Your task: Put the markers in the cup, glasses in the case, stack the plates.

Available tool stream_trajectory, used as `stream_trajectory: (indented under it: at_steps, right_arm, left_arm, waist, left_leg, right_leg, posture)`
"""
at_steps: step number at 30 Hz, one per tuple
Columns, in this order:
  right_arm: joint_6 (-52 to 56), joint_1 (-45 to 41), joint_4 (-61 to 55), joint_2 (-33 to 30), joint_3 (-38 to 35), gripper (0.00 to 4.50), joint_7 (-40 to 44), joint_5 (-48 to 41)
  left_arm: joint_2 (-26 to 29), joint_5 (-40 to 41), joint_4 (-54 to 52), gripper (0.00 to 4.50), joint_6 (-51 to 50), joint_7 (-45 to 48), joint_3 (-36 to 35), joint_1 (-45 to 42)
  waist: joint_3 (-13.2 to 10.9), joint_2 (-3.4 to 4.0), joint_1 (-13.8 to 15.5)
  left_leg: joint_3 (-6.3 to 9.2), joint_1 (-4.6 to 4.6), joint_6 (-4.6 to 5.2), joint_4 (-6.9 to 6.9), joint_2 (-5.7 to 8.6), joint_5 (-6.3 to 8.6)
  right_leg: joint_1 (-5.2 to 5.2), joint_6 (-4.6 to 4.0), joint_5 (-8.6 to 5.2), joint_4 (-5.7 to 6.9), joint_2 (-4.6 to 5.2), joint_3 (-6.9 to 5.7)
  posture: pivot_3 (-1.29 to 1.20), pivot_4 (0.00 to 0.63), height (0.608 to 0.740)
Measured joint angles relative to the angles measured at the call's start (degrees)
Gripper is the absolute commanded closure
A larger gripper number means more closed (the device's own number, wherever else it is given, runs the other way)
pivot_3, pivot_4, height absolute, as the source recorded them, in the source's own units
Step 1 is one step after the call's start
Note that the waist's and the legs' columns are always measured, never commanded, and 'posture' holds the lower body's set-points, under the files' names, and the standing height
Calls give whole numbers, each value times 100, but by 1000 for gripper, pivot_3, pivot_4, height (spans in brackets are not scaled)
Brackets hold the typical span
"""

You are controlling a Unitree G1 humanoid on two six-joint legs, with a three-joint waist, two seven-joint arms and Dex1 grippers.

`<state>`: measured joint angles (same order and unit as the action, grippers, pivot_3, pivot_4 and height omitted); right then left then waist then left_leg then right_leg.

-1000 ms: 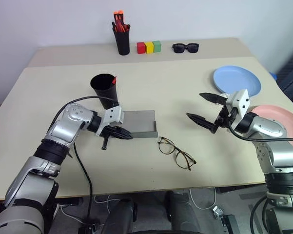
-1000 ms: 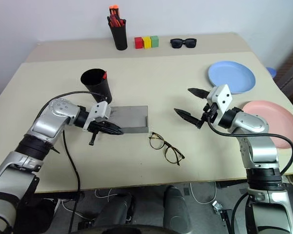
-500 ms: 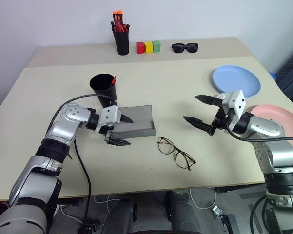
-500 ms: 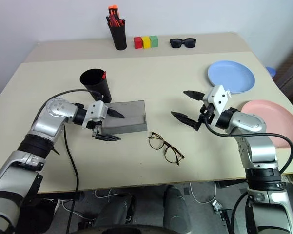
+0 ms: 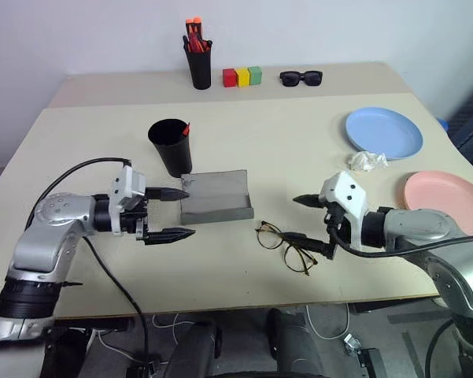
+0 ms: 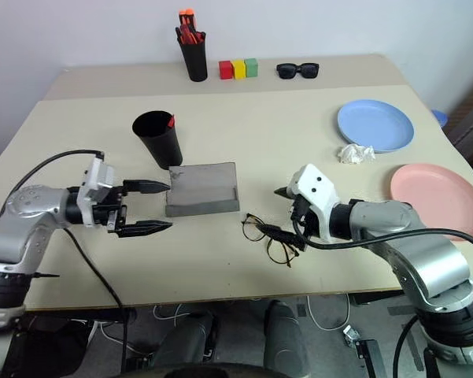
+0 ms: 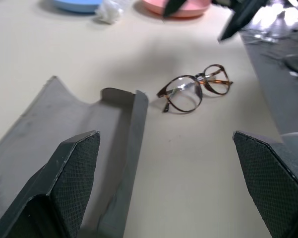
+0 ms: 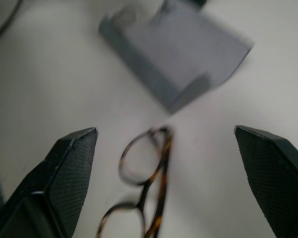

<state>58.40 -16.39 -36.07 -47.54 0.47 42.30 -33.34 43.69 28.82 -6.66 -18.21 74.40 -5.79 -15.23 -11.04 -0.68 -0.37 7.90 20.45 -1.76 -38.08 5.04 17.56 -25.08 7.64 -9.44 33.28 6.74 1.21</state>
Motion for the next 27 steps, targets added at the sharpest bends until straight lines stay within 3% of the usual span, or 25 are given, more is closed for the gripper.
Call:
stream_trajectory:
  at_steps: [8, 9, 10, 14, 25, 27]
  right_arm:
    - [538, -358, 274, -35, 553, 0, -180, 68]
    - [569, -377, 298, 1, 615, 524, -214, 81]
    - [594, -394, 315, 47, 665, 706, -247, 96]
    - [647, -401, 325, 75, 853, 2566, -269, 116]
    - [769, -403, 392, -67, 1002, 2566, -265, 216]
    - [805, -403, 428, -66, 1006, 3130, -292, 232]
  left_arm:
    - [140, -55, -310, 115, 246, -224, -254, 691]
    - [140, -43, -399, 0, 246, -260, -276, 732]
    - [139, -2, -500, 0, 244, -315, -299, 791]
    - [138, 144, -711, 0, 195, -451, -415, 897]
    - [136, 306, -819, 0, 107, -632, -455, 1000]
    - [135, 310, -836, 0, 101, -663, -451, 999]
  waist:
    - [0, 0, -22]
    - [0, 0, -20]
    - [0, 0, -15]
    - [0, 0, -15]
    - [0, 0, -19]
    - [0, 0, -19]
  left_leg:
    - [-4, 1, 1, 2, -1, 1]
    - [-4, 2, 1, 2, -1, 1]
    - [-4, 3, 1, 2, -1, 1]
    - [-3, 2, 1, 2, -1, 1]
    - [-4, 2, 2, 2, -1, 1]
    - [-5, 2, 2, 2, -1, 1]
  right_leg:
    - [-3, 0, 0, -1, -1, 0]
    - [-4, 0, 0, -2, -1, 0]
    - [-4, 0, 0, -3, -1, 0]
    - [-4, 0, 0, -3, -1, -1]
    - [-4, 0, 0, -3, -1, -1]
    - [-4, 0, 0, -3, -1, -1]
  posture:
    - [0, 150, 740]
    - [0, 150, 740]
    - [0, 150, 740]
    - [0, 150, 740]
    - [0, 150, 740]
    - [0, 150, 740]
